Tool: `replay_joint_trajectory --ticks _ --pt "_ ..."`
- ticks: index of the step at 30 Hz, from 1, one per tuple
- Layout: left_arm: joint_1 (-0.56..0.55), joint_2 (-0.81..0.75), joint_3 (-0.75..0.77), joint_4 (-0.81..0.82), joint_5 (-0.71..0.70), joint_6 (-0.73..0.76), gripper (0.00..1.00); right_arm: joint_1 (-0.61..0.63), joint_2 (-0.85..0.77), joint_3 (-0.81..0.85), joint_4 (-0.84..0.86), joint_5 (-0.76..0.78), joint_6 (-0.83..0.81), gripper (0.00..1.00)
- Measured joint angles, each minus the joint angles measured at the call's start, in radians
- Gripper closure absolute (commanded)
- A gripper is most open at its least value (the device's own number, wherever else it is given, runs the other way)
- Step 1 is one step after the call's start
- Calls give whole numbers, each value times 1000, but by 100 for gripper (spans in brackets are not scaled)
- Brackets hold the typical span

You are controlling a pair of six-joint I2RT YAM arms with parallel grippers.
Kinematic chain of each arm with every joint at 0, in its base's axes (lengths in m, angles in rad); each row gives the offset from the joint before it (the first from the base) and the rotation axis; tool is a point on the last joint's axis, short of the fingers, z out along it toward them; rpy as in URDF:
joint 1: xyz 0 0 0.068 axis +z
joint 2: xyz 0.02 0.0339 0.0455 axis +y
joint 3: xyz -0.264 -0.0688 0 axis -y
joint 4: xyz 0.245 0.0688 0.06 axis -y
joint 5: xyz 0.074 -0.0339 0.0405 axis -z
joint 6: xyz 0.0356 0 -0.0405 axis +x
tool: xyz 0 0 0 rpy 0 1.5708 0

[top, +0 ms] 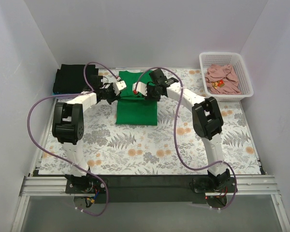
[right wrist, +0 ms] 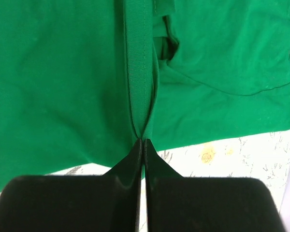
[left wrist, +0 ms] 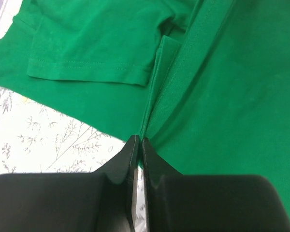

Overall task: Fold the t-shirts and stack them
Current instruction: Fold the tshirt

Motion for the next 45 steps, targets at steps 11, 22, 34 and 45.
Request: replay_joint_trajectory --ticks 11,22,34,45 --pt "10 63 25 76 -57 -103 31 -24 75 87 -7 56 41 43" --pt "60 -377 -266 64 47 -208 33 -10 -318 -163 -50 -5 144 65" --pt "35 -567 -679 39 147 42 29 159 -339 -482 -8 2 184 52" --pt "-26 -483 -716 227 122 123 34 174 -296 -533 117 62 207 54"
